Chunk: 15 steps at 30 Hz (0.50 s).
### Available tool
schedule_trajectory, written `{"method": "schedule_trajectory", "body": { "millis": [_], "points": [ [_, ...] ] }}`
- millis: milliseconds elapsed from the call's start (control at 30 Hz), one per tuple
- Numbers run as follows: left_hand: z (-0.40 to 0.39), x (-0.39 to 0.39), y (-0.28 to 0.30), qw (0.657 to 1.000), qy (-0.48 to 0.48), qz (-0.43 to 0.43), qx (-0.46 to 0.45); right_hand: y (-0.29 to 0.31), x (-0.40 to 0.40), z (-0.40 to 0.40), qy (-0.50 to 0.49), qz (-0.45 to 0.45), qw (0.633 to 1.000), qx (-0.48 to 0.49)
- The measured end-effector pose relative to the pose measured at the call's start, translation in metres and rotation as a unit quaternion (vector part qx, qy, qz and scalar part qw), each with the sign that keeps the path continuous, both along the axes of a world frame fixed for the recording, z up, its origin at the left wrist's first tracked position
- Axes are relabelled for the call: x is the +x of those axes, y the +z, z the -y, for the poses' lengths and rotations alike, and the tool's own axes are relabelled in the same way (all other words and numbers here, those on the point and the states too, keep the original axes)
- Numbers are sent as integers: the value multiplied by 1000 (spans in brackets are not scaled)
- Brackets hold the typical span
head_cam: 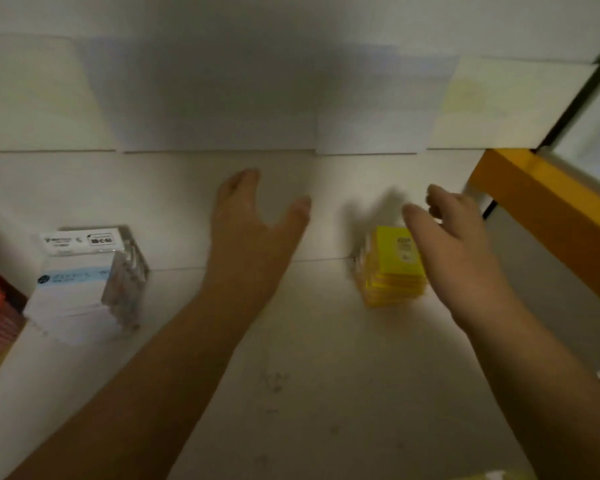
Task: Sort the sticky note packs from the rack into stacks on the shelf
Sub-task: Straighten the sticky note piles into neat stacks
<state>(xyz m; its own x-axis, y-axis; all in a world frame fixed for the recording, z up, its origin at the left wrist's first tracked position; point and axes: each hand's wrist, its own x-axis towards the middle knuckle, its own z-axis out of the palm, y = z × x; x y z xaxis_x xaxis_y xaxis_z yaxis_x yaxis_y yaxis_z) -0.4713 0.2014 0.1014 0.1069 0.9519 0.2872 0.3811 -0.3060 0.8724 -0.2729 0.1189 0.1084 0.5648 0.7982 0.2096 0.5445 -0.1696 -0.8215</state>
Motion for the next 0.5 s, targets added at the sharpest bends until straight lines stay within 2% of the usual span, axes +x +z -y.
{"method": "schedule_trajectory", "body": {
  "millis": [100,167,233,300,367,500],
  "points": [
    [12,57,-17,985,-66,14,-157,-20,32,1,-89,-137,987,2],
    [12,86,-33,951,-101,33,-289,-37,42,0,-112,-194,974,-18],
    [9,106,-49,910,-151,60,-382,-49,48,0,-93,-239,963,-83],
    [9,120,-61,887,-188,82,-414,-52,50,0,-38,-302,941,-150],
    [11,134,-68,880,-202,110,-415,-53,51,-2,9,-339,924,-178],
    [10,146,-66,861,-202,133,-448,-57,53,-6,55,-309,934,-172]
  ]
}}
